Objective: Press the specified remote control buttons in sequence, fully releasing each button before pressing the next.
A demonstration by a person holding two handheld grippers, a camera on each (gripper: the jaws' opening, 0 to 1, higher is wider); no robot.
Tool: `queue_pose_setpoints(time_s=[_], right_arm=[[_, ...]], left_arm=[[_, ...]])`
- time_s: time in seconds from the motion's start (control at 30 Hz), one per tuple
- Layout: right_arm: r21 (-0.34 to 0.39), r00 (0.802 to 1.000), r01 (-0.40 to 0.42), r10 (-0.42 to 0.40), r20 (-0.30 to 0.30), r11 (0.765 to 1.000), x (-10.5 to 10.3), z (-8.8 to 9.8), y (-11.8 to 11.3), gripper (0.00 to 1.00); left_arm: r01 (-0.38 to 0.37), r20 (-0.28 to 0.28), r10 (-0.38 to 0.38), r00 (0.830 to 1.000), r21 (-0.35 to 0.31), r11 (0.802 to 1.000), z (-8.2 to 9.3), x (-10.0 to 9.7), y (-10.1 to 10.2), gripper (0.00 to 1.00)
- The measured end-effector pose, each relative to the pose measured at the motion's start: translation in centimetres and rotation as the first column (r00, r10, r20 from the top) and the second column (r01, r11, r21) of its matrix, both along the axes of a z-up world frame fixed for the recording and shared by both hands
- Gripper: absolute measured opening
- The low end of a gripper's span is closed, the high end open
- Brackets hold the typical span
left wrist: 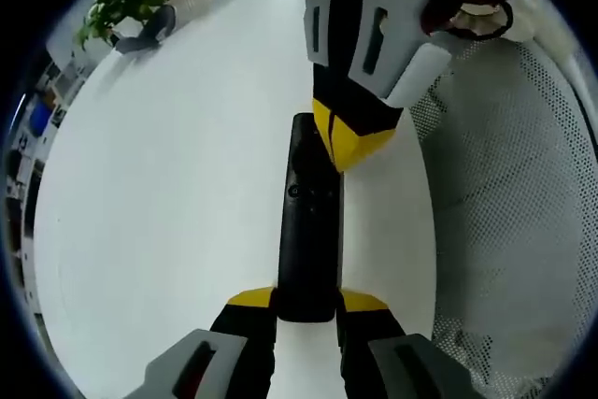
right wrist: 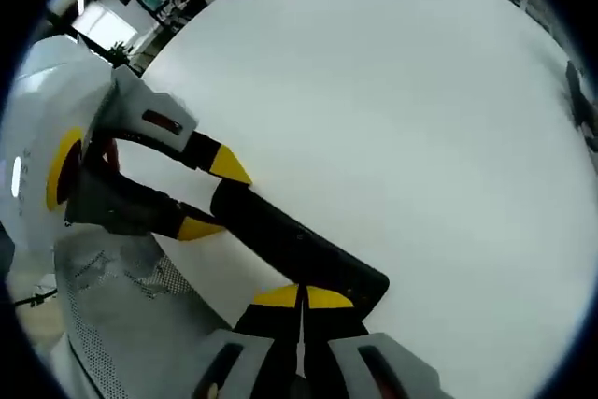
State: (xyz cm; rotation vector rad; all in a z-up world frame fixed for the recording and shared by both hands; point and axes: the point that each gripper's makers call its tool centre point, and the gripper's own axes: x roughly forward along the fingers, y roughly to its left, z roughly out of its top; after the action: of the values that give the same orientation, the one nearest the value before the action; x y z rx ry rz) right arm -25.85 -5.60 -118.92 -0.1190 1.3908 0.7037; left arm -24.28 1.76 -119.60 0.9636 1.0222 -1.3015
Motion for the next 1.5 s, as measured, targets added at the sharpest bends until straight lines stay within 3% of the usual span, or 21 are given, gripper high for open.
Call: queue_pose_setpoints(time_s=[0.33, 0.8, 1.3, 1.5], right_arm=[[-0.006, 0.998, 0.044, -0.044, -0.048, 0.999, 0.38, -0.28, 0.00, 0.00], [-0.018, 0.999, 0.041, -0.041, -0.022, 0.999, 0.44, -0.19, -0.01, 0.00], [0.043, 0.993, 0.095, -0.091, -0.078, 0.995, 0.61, -0.23, -0.13, 0.00], [0.077, 0.992, 0.107, -0.102, -0.070, 0.991, 0.52, -0.16, -0.06, 0.00]], left_arm=[[0.003, 0.001, -0.003, 1.000, 0.019, 1.000, -0.01, 0.04, -0.06, 0.24], [0.013, 0.006, -0.013, 1.000, 0.038, 0.999, -0.06, -0.02, -0.05, 0.24], [-0.003, -0.001, 0.003, 1.000, -0.001, 1.000, -0.02, 0.06, 0.00, 0.24], [-0.009, -0.003, 0.008, 1.000, -0.007, 1.000, -0.03, 0.06, -0.02, 0.24]])
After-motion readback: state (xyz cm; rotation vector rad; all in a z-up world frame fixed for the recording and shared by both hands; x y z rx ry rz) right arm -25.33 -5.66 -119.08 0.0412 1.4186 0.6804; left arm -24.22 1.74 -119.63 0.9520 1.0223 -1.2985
